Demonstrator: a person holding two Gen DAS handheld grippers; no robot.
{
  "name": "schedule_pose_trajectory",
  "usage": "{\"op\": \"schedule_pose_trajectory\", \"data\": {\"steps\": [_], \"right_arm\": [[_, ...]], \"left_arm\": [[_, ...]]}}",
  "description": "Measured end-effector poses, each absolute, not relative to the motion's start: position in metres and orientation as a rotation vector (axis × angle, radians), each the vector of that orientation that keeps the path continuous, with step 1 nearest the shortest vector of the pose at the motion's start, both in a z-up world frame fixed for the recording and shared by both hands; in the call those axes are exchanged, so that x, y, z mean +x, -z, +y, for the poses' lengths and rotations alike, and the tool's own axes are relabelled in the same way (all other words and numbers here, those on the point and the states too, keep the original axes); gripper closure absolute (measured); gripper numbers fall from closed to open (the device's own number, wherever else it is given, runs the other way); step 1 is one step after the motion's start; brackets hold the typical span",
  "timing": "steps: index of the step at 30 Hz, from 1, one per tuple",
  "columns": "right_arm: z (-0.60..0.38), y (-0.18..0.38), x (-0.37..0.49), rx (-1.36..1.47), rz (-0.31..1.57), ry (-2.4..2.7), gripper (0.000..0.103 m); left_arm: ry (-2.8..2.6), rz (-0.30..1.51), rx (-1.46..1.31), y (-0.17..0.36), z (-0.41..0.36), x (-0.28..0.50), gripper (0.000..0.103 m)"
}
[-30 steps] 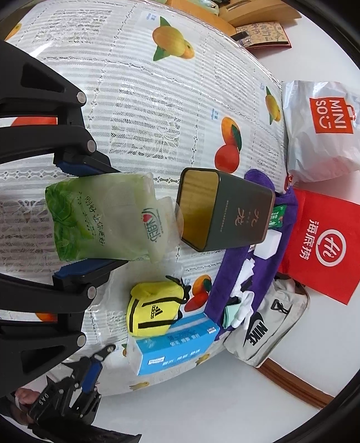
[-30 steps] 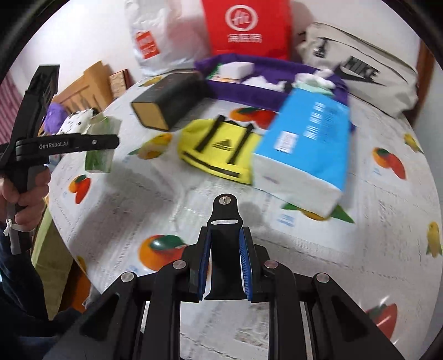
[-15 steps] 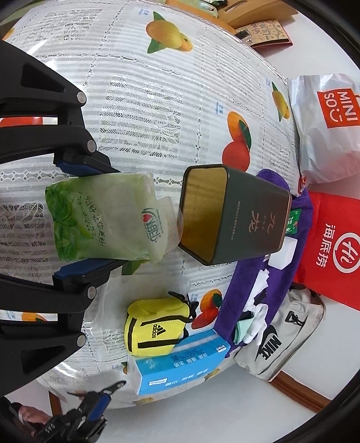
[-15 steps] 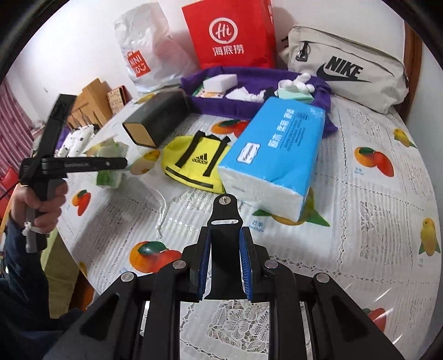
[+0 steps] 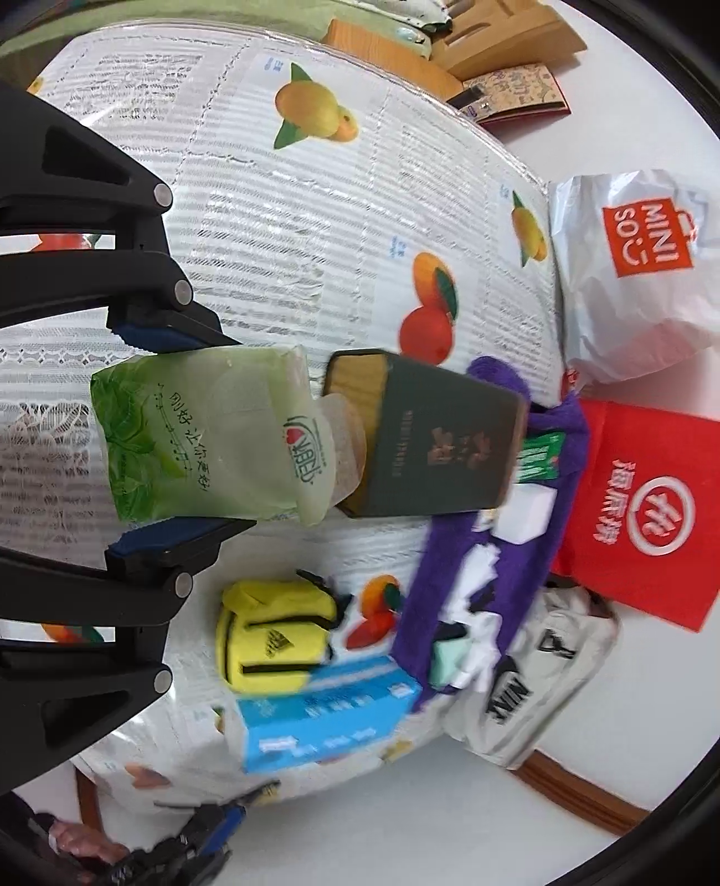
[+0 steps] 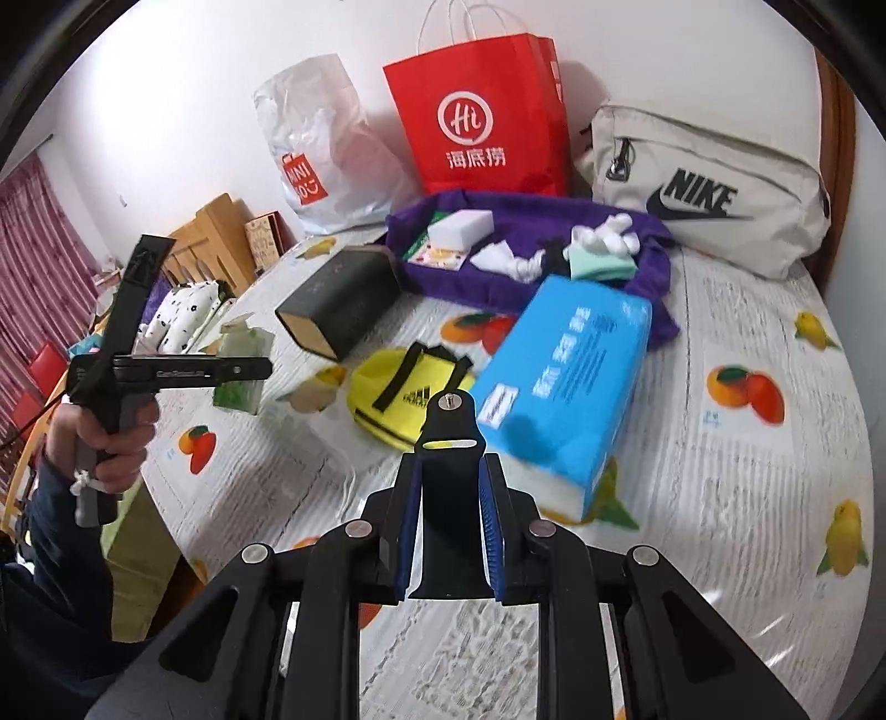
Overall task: Organize soft objects
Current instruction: 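Carry the strap with the right gripper while the left carries the green packet to the towel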
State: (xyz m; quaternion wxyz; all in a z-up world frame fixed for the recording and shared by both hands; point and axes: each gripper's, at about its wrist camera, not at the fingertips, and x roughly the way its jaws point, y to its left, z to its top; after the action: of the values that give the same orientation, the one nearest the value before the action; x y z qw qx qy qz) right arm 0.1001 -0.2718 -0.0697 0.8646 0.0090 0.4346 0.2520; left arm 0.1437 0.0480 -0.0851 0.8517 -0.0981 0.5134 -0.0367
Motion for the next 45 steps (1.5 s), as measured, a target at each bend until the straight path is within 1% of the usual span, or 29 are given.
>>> {"op": "schedule_pose_trajectory", "data": {"steps": [8,17,28,45], "right_arm": [[-0.266,0.051,0.132,0.019,0.871,-0.552,0.082],[-0.267,0.039,0.179,0.043,0.859,-0.54,0.082],[-0.27,0.046,0.245,0.063,0.876,-0.499,0.082],[-0.256,0.076,0.342,0.066,0.936,-0.448,0.082]], "left_arm": [[0.058,1.022,-0.189,0.052,0.053,0.164,0.055],[0.069,1.0,-0.173,0.037,0.049,0.204,0.055],[0.104,1.026,-0.15,0.045,0.037,0.268,0.055],[0.114,1.093,-0.123,0.07,0.024,0.369,0.055]]}}
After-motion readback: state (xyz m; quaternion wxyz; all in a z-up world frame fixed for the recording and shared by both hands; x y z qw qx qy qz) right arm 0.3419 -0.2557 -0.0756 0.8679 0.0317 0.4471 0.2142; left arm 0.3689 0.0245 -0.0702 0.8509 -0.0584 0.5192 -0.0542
